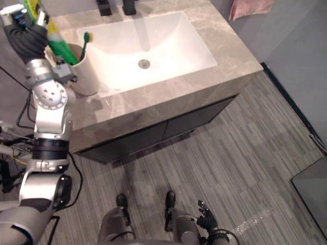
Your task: Organize washtable
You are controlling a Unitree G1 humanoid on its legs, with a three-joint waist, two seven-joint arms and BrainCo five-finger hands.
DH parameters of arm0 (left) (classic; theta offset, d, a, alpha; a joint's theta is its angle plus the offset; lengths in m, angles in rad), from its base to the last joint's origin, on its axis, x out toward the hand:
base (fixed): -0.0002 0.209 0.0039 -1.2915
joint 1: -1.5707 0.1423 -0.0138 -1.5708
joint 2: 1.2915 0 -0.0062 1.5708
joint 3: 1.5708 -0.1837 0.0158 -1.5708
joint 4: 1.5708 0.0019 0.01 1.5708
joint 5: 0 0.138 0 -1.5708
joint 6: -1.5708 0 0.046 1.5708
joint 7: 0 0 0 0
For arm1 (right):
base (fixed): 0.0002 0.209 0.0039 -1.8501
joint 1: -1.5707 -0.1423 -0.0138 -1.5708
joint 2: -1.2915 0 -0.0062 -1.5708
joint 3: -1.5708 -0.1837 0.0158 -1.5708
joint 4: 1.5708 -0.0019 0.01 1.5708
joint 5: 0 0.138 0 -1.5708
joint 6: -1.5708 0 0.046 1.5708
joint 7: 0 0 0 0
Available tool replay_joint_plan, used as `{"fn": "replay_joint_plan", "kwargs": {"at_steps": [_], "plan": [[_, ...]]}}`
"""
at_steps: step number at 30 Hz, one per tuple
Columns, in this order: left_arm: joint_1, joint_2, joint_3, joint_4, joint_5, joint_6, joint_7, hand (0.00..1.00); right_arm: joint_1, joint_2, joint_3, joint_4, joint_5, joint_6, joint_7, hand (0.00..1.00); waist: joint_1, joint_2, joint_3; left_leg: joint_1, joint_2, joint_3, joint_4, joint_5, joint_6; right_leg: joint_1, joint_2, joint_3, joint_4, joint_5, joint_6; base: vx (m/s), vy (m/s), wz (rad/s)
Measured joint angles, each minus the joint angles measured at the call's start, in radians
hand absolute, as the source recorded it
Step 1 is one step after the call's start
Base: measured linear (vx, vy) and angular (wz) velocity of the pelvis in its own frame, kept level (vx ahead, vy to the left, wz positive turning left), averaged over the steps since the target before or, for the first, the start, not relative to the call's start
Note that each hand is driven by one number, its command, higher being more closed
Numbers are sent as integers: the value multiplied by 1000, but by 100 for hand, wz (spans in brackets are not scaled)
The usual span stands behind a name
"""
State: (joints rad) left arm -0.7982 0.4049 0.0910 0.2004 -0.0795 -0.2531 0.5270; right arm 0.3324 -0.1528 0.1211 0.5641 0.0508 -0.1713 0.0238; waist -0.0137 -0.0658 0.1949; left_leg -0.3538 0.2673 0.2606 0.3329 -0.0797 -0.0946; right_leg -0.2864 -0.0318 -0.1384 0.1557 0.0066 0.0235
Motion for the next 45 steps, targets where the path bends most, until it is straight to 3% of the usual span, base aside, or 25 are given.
{"fn": "replay_joint_plan", "kwargs": {"at_steps": [30,40,41,45], "plan": [[42,-30,3,-12,-26,-8,-1,100,-20,-9,7,-6,28,-1,0,0,4,5,8,-31,18,-5,42,-18,-2,-23,11,2,18,-3,0,0,1,-1],[45,-32,3,-12,-27,-8,-5,100,-34,22,37,-21,30,-1,-7,0,26,17,16,-39,26,-2,60,-29,-1,-32,14,3,33,-8,1,-2,4,-2],[45,-32,3,-12,-27,-8,-5,0,-34,22,37,-21,30,0,-7,0,27,17,17,-40,25,-2,61,-29,-1,-32,14,1,32,-8,1,23,25,3],[46,-32,4,-12,-29,-8,-5,0,-34,22,36,-21,30,0,-7,0,30,17,16,-41,25,-3,61,-29,-1,-32,14,0,32,-8,1,0,0,0]]}}
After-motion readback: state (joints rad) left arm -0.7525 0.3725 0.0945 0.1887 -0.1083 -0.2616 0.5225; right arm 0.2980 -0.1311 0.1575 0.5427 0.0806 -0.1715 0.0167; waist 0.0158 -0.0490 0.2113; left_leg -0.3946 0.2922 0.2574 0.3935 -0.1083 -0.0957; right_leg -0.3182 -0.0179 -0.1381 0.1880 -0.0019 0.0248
